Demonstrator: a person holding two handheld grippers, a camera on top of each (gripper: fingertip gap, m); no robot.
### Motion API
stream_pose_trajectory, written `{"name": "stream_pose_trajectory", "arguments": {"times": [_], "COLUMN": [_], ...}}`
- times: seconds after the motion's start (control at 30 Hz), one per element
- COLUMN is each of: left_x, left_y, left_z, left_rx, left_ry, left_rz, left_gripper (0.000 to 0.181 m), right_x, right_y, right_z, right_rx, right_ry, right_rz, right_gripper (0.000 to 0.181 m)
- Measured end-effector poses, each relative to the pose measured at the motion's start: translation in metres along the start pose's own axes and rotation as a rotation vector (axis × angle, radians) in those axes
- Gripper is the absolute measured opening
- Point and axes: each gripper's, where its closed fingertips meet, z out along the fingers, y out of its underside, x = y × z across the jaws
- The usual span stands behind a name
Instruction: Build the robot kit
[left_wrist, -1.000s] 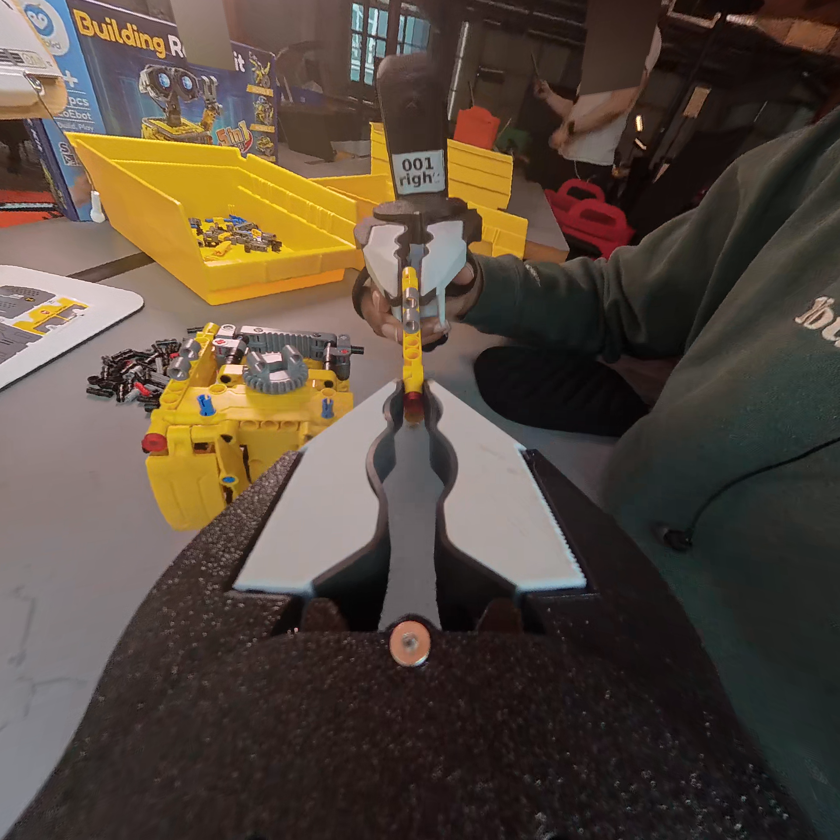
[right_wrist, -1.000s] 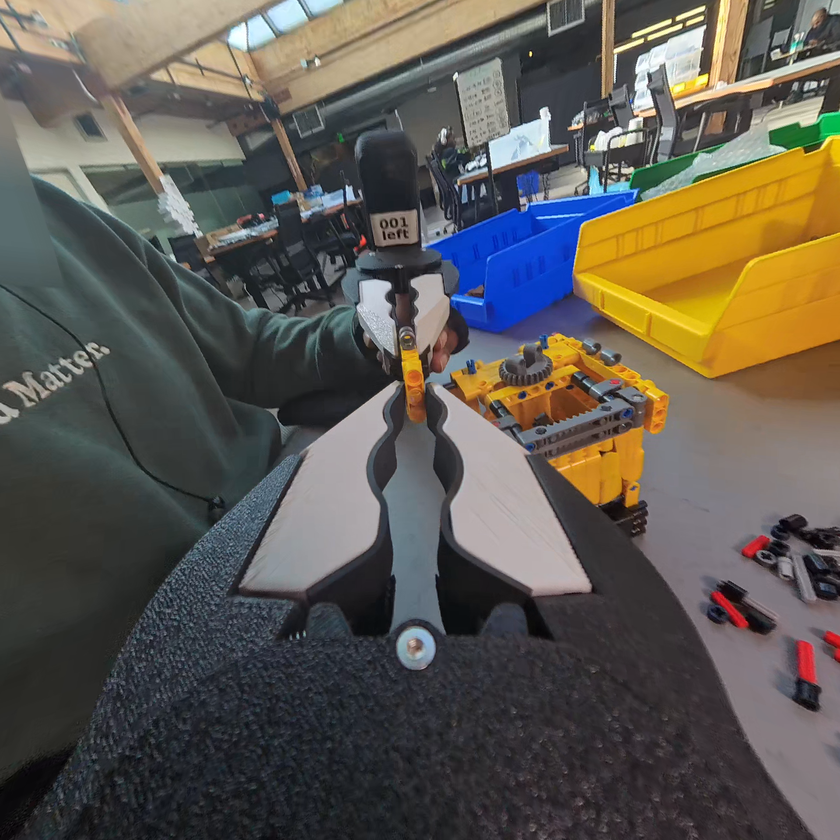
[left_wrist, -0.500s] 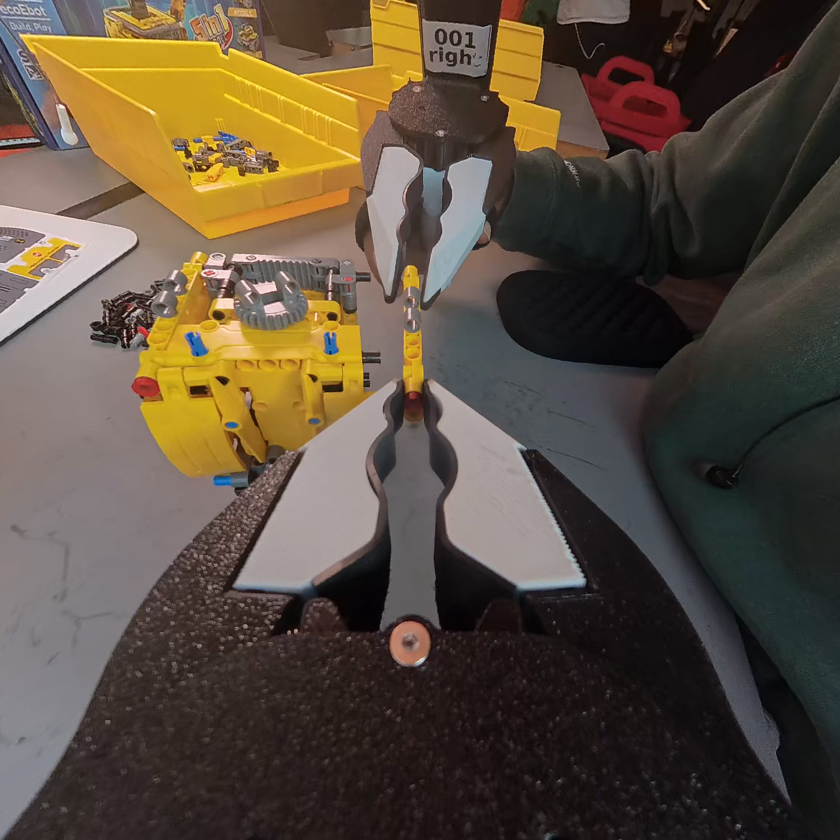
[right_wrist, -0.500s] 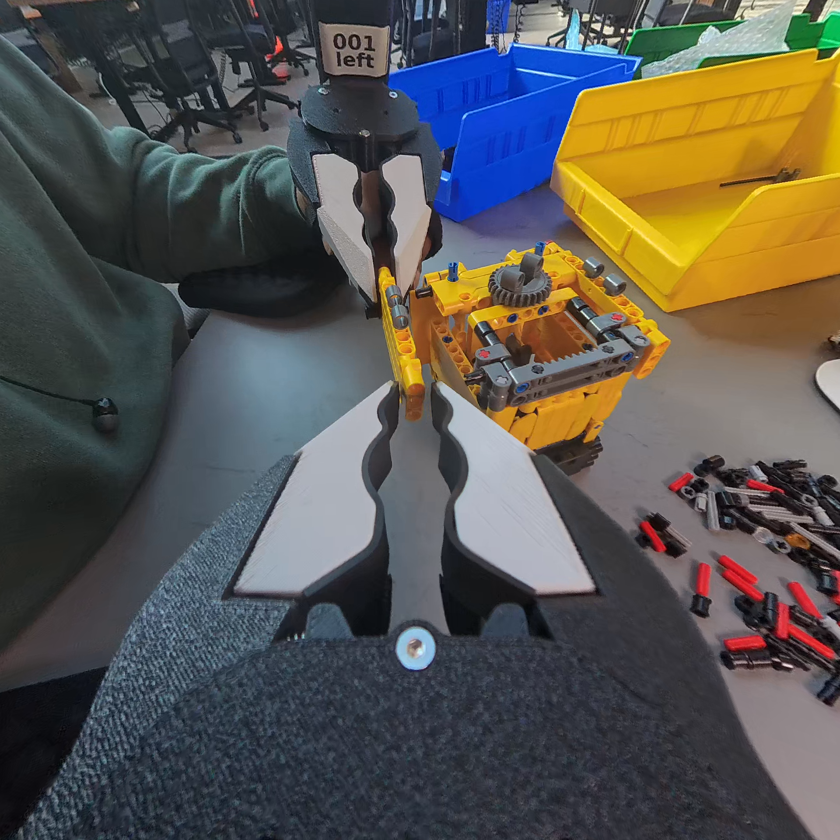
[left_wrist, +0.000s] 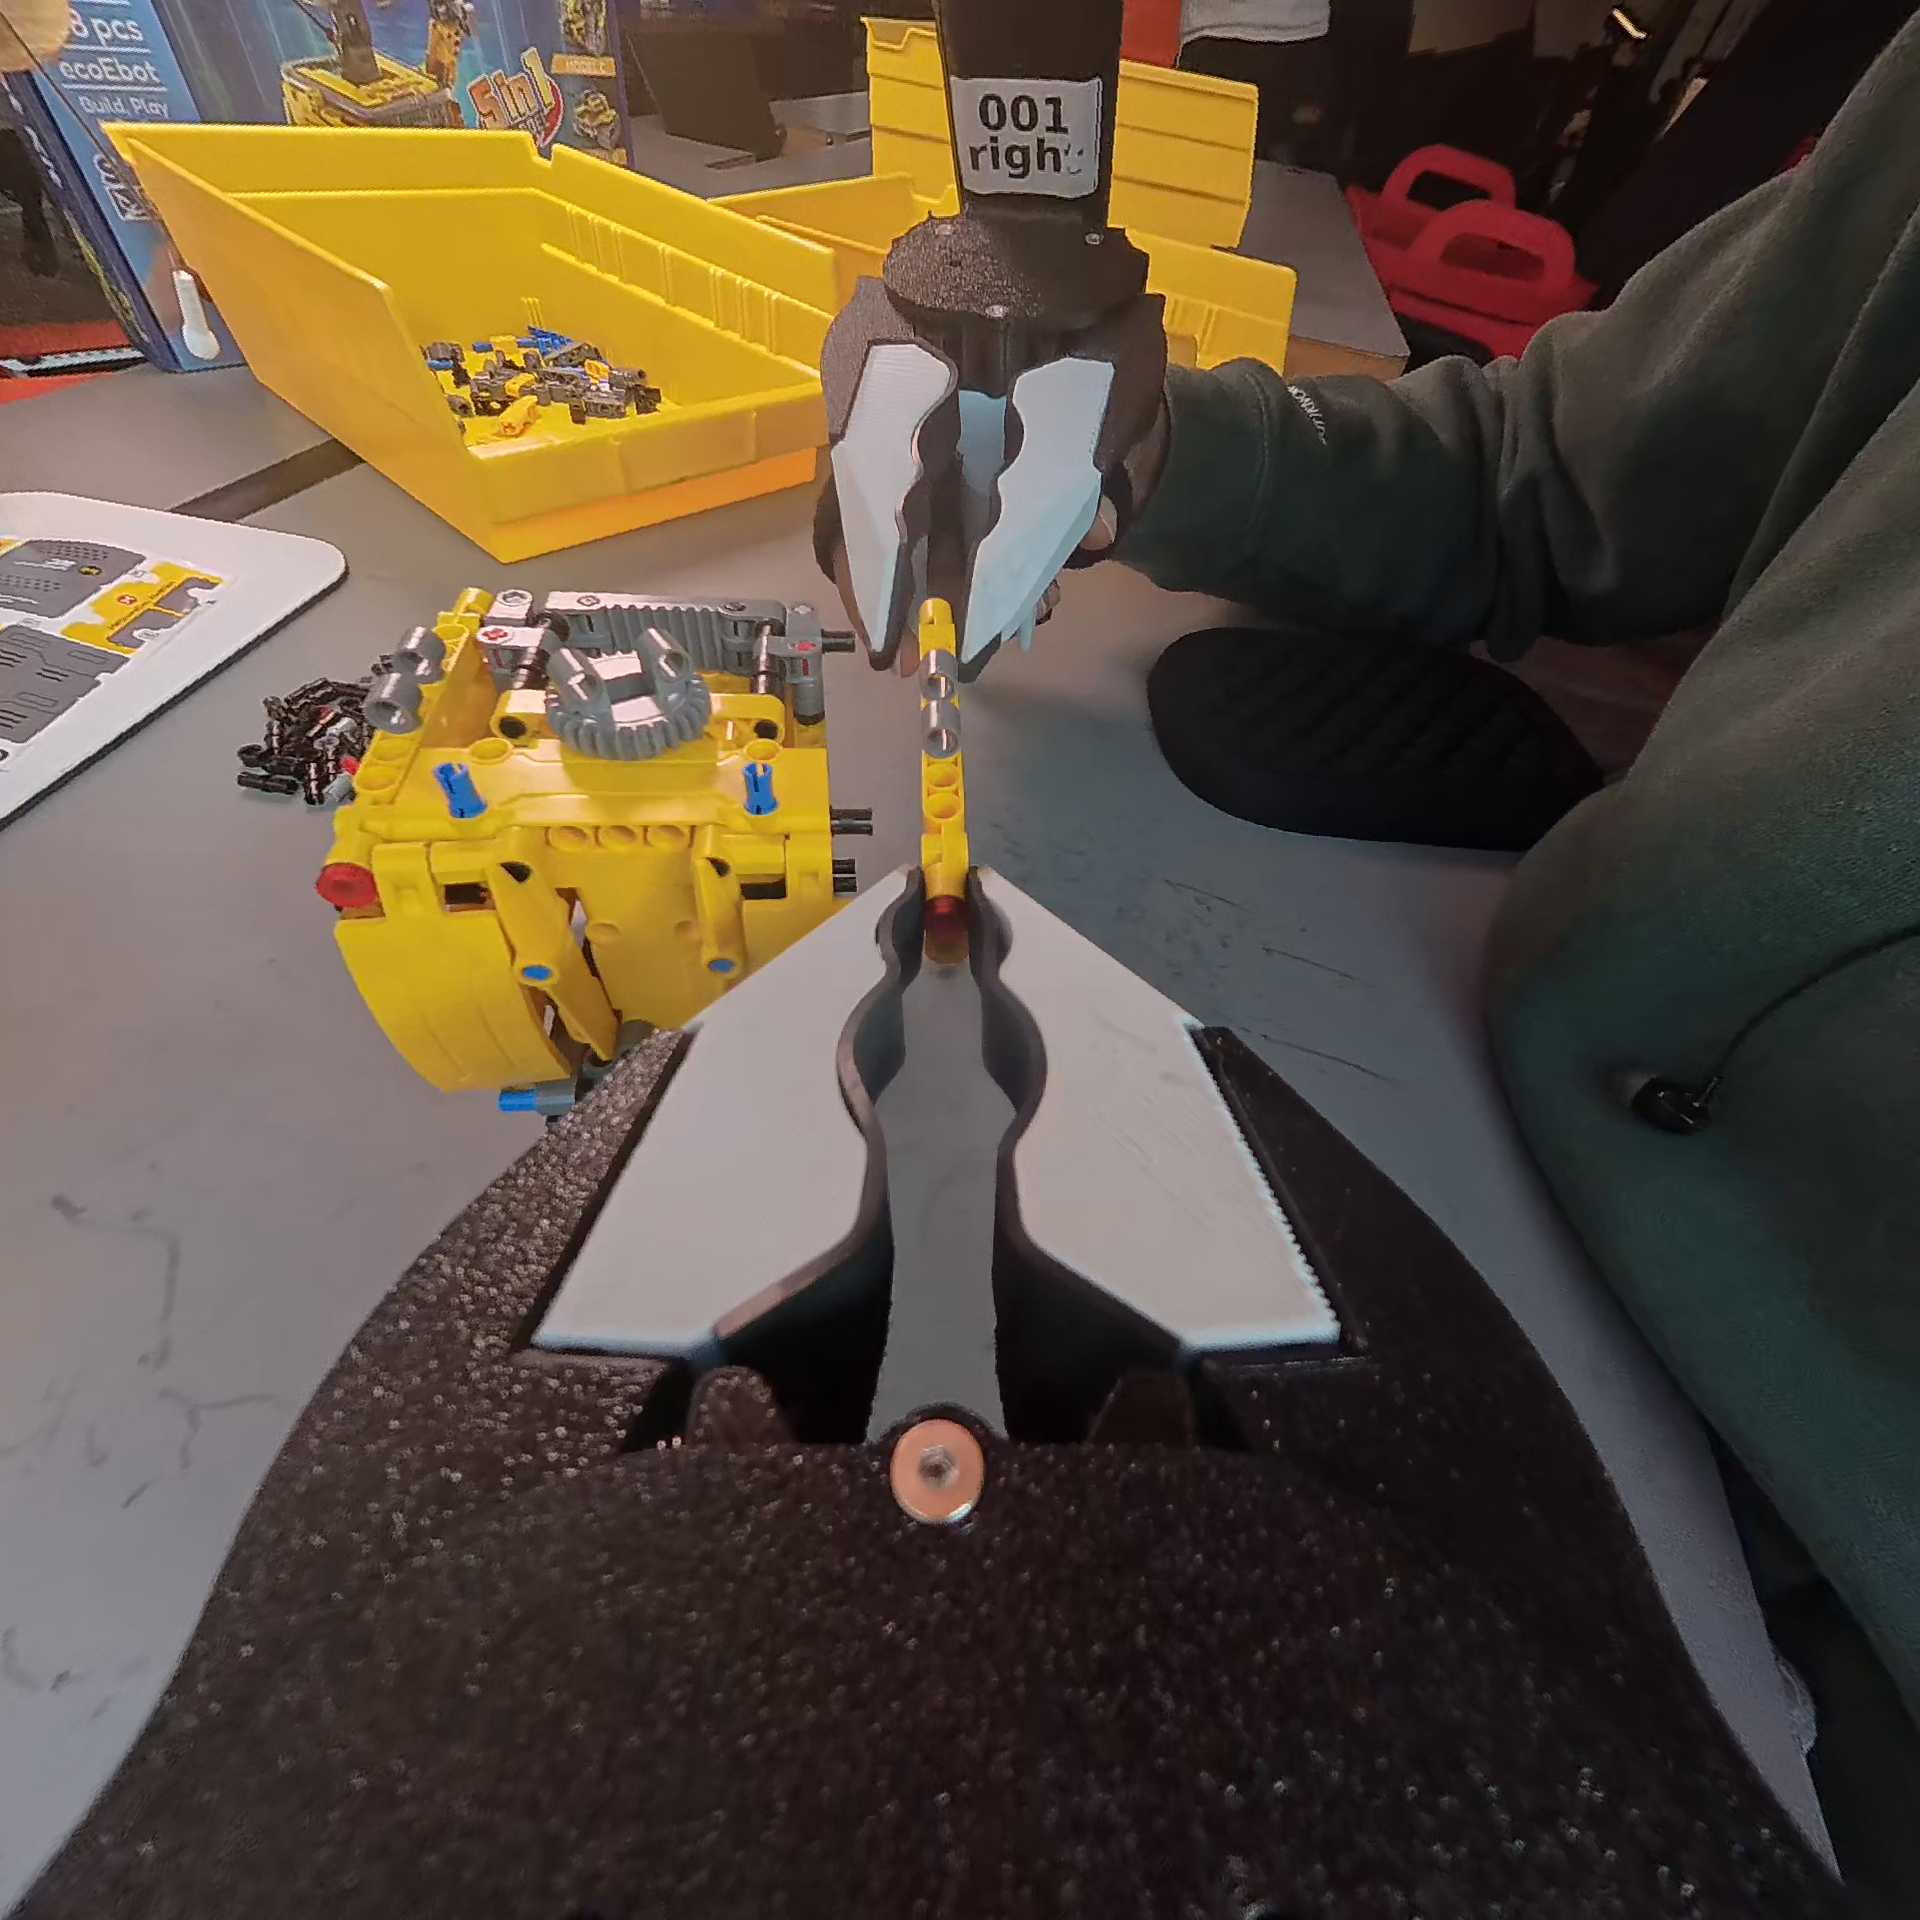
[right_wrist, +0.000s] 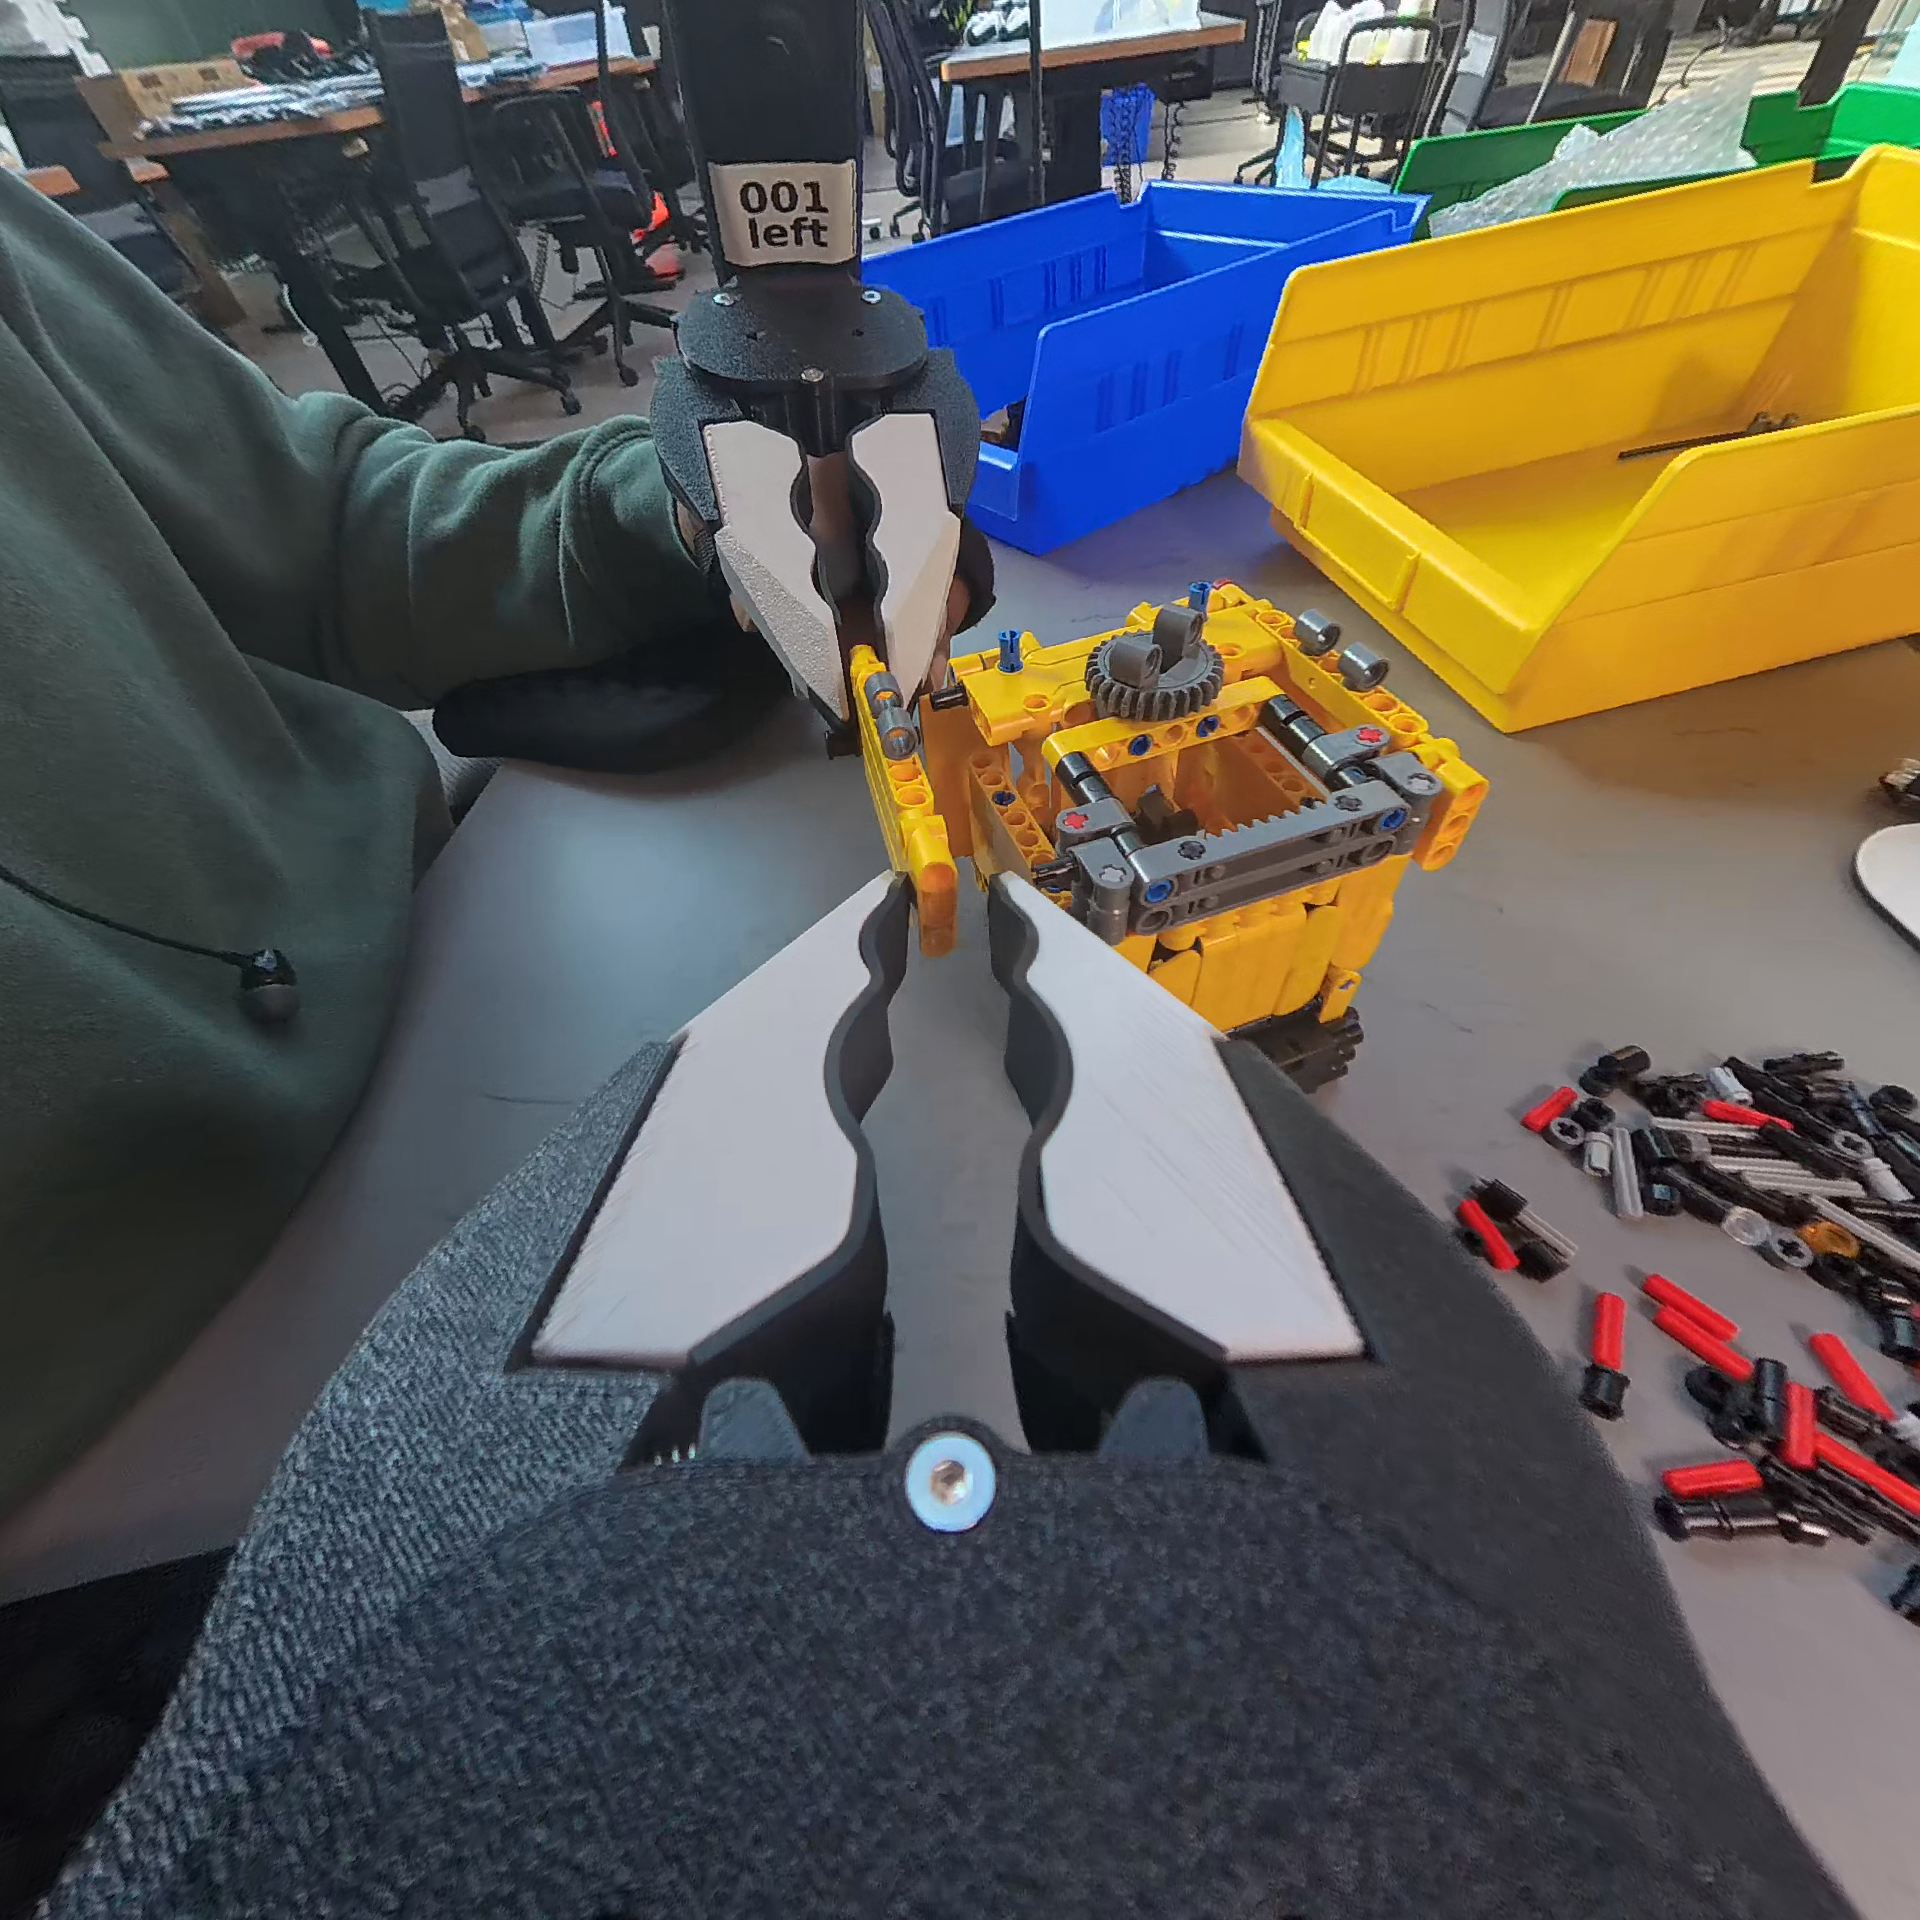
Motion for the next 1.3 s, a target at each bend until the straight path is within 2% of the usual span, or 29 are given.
{"name": "stream_pose_trajectory", "arguments": {"times": [0.1, 0.23, 0.37, 0.67, 0.8, 1.0, 1.13, 1.2, 1.3], "left_x": [0.000, 0.000, -0.004, -0.006, -0.003, -0.014, -0.011, -0.003, -0.001], "left_y": [0.001, 0.004, 0.001, -0.001, -0.009, -0.016, -0.012, -0.010, -0.014], "left_z": [0.000, 0.001, -0.001, -0.001, -0.011, -0.021, -0.017, -0.013, -0.008], "left_rx": [-0.006, -0.021, -0.003, -0.007, 0.021, 0.054, 0.030, 0.020, 0.048], "left_ry": [-0.004, -0.003, -0.027, -0.077, -0.077, -0.138, -0.120, -0.060, -0.040], "left_rz": [0.006, 0.011, 0.009, 0.061, 0.106, 0.110, 0.100, 0.069, 0.015], "left_gripper": [0.007, 0.007, 0.007, 0.008, 0.019, 0.026, 0.024, 0.023, 0.019], "right_x": [-0.003, -0.003, 0.002, 0.005, -0.003, -0.003, -0.008, -0.008, -0.008], "right_y": [0.001, 0.006, 0.001, 0.006, -0.002, -0.013, -0.029, -0.035, -0.038], "right_z": [-0.001, 0.000, 0.001, 0.002, -0.002, -0.012, -0.019, -0.022, -0.023], "right_rx": [-0.011, -0.053, -0.017, -0.038, 0.007, 0.095, 0.178, 0.215, 0.241], "right_ry": [-0.017, -0.002, 0.021, 0.032, -0.031, -0.085, -0.104, -0.101, -0.106], "right_rz": [-0.011, -0.045, -0.017, 0.000, 0.025, 0.072, 0.067, 0.065, 0.072], "right_gripper": [0.008, 0.008, 0.008, 0.009, 0.007, 0.007, 0.007, 0.007, 0.007]}}
